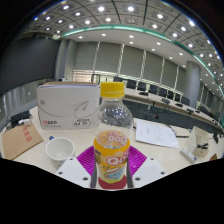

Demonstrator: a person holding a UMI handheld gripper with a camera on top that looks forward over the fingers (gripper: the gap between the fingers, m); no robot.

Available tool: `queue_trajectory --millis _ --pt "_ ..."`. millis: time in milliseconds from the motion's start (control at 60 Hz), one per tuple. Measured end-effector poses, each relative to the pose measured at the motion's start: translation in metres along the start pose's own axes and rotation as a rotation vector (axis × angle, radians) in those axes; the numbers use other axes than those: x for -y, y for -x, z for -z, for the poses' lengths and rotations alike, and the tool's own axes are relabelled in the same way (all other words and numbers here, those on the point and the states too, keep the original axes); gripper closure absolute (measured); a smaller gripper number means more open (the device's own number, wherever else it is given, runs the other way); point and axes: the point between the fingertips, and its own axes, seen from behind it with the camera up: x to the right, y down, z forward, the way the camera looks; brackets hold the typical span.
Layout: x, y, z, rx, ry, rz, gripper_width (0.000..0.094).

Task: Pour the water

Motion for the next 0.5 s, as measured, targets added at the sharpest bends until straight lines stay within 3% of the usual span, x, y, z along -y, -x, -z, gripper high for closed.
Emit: queue_trajectory --millis 233,300,450,500 --pt "-0.054 -0.009 -0.027 0.047 0.037 -0.079 0.0521" --pt "-0.052 -0.015 -0.026 0.049 0.01 -0.095 0.0513" --pt "-0.055 -0.013 -0.023 0.042 -0.01 -0.13 0.0412" --pt "-0.062 -0.016 -0.022 0.029 0.028 -0.123 0.0309"
